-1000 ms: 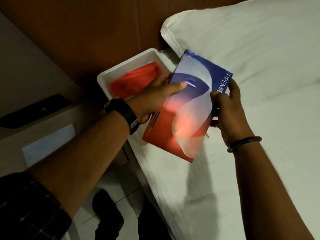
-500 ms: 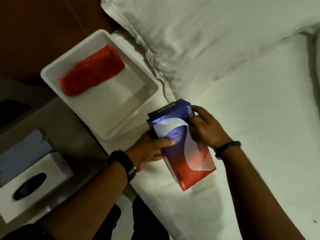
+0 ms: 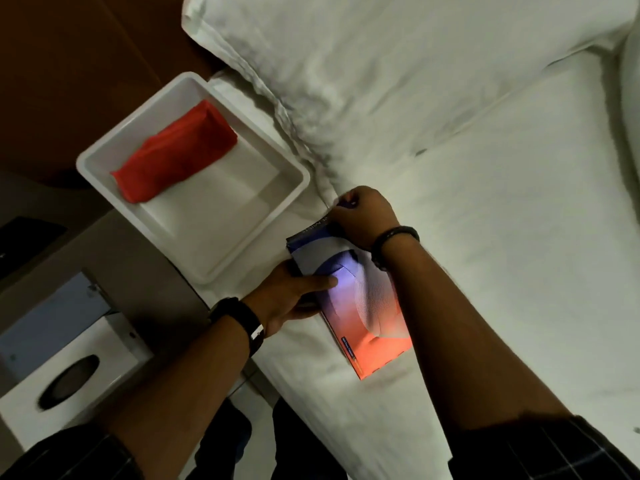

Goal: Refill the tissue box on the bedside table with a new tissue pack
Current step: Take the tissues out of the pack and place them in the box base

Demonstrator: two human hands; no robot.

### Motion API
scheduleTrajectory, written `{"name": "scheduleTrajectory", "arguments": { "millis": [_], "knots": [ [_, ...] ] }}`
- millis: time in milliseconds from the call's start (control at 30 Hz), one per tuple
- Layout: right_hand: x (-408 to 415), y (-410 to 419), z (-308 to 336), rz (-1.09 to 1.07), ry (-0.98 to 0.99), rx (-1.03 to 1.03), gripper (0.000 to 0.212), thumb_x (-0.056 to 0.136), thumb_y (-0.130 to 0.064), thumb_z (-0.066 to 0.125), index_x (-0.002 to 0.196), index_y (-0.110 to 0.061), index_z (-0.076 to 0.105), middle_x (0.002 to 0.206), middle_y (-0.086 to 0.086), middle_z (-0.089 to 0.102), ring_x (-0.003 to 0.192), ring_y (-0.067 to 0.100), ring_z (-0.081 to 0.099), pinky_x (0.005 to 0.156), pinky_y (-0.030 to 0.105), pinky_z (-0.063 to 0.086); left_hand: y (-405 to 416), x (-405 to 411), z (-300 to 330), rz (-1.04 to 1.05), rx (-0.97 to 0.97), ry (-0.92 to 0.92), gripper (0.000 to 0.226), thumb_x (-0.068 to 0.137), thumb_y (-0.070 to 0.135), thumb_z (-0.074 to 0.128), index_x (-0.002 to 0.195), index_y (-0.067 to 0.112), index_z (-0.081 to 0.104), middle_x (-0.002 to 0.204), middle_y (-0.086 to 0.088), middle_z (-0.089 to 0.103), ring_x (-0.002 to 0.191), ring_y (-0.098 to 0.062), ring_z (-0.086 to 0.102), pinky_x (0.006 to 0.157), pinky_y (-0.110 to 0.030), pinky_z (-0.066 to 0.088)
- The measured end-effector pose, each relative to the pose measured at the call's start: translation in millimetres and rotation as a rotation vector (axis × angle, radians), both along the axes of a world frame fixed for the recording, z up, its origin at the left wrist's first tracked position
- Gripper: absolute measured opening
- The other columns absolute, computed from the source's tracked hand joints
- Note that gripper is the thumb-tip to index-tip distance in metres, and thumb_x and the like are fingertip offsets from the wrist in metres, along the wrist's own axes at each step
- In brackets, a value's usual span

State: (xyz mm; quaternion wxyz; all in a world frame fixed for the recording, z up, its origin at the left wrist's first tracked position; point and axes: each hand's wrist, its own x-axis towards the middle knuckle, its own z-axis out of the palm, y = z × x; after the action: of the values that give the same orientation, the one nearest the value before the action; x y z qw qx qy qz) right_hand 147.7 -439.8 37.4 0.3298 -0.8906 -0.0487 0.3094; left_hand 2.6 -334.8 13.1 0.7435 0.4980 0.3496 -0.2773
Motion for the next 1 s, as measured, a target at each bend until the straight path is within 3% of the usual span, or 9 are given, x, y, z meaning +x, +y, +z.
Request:
{"name": "scheduleTrajectory", "arguments": {
  "millis": [167, 300, 467, 567, 633, 700, 833, 900, 1000],
  "knots": [
    [-24.4, -28.8, 36.4, -0.313, -0.081, 0.432, 0.022, 0.078, -0.008, 0.066, 0.095, -0.021, 0.064, 0.084, -0.001, 0.069, 0.076, 0.015, 0.066, 0.069, 0.028, 0.054, -4.7, -2.6, 21.0, 0.044, 0.076, -0.296, 0.048, 0.069, 0.002, 0.080, 0.103, 0.034, 0.070, 0.099, 0.003, 0.074, 0.093, -0.015, 0.071, 0.069, -0.027, 0.056],
    [-49.4, -60.4, 84.5, -0.366, -0.261, 0.460, 0.019, 0.075, -0.009, 0.067, 0.081, -0.027, 0.063, 0.076, -0.006, 0.064, 0.074, 0.014, 0.061, 0.071, 0.026, 0.050, -12.2, -11.2, 50.4, 0.052, 0.348, -0.348, 0.054, 0.063, 0.017, 0.087, 0.109, 0.012, 0.060, 0.103, -0.008, 0.070, 0.087, -0.019, 0.070, 0.062, -0.019, 0.051],
    [-91.0, -71.4, 117.4, -0.415, -0.240, 0.446, 0.018, 0.080, -0.001, 0.061, 0.075, -0.018, 0.063, 0.074, -0.003, 0.065, 0.073, 0.013, 0.061, 0.072, 0.028, 0.051, -4.2, -28.2, 86.8, 0.029, 0.599, -0.394, 0.070, 0.058, 0.023, 0.091, 0.110, 0.018, 0.044, 0.103, 0.006, 0.061, 0.088, -0.014, 0.067, 0.065, -0.024, 0.057],
    [-115.3, -68.1, 121.8, -0.482, -0.271, 0.459, 0.011, 0.084, -0.012, 0.063, 0.075, -0.018, 0.063, 0.074, -0.008, 0.066, 0.075, 0.008, 0.062, 0.072, 0.021, 0.049, 0.1, -45.1, 98.5, -0.050, 0.711, -0.509, 0.076, 0.055, 0.026, 0.092, 0.112, 0.020, 0.042, 0.103, 0.005, 0.059, 0.090, -0.019, 0.066, 0.066, -0.029, 0.059],
    [-127.5, -66.2, 121.2, -0.530, -0.310, 0.468, 0.005, 0.084, -0.015, 0.066, 0.082, -0.021, 0.065, 0.077, -0.013, 0.067, 0.079, 0.001, 0.063, 0.073, 0.013, 0.047, 1.1, -55.4, 107.5, -0.047, 0.767, -0.585, 0.076, 0.053, 0.032, 0.091, 0.110, 0.026, 0.042, 0.104, 0.006, 0.059, 0.092, -0.017, 0.063, 0.066, -0.027, 0.059],
    [-137.6, -64.2, 121.2, -0.549, -0.321, 0.455, 0.018, 0.081, -0.009, 0.066, 0.095, -0.020, 0.066, 0.089, -0.012, 0.067, 0.087, 0.002, 0.063, 0.076, 0.009, 0.047, 3.2, -63.2, 114.3, -0.033, 0.817, -0.646, 0.074, 0.052, 0.035, 0.088, 0.111, 0.028, 0.044, 0.108, 0.006, 0.058, 0.096, -0.014, 0.060, 0.070, -0.028, 0.059],
    [-153.0, -64.1, 118.8, -0.556, -0.256, 0.392, 0.035, 0.079, -0.008, 0.069, 0.110, -0.024, 0.062, 0.106, -0.013, 0.056, 0.091, -0.002, 0.057, 0.070, 0.005, 0.043, 2.6, -76.4, 123.7, -0.140, 0.992, -0.713, 0.076, 0.057, 0.019, 0.090, 0.119, 0.012, 0.048, 0.121, -0.007, 0.048, 0.107, -0.021, 0.055, 0.083, -0.040, 0.058],
    [-157.5, -64.6, 116.5, -0.520, -0.202, 0.314, 0.032, 0.080, -0.012, 0.069, 0.109, -0.024, 0.064, 0.107, -0.010, 0.057, 0.088, 0.003, 0.057, 0.070, 0.010, 0.042, 1.8, -79.4, 131.1, -0.281, 0.980, -0.698, 0.077, 0.060, 0.016, 0.089, 0.123, 0.010, 0.047, 0.125, -0.010, 0.045, 0.112, -0.024, 0.054, 0.085, -0.042, 0.057],
    [-166.2, -63.5, 118.2, -0.433, -0.220, 0.263, 0.031, 0.079, -0.008, 0.067, 0.107, -0.021, 0.067, 0.101, -0.009, 0.057, 0.091, 0.010, 0.054, 0.077, 0.017, 0.045, 13.6, -78.3, 142.8, -0.500, 0.786, -0.592, 0.084, 0.066, 0.009, 0.084, 0.135, 0.018, 0.038, 0.135, -0.005, 0.037, 0.121, -0.020, 0.049, 0.092, -0.039, 0.054]
  ]
}}
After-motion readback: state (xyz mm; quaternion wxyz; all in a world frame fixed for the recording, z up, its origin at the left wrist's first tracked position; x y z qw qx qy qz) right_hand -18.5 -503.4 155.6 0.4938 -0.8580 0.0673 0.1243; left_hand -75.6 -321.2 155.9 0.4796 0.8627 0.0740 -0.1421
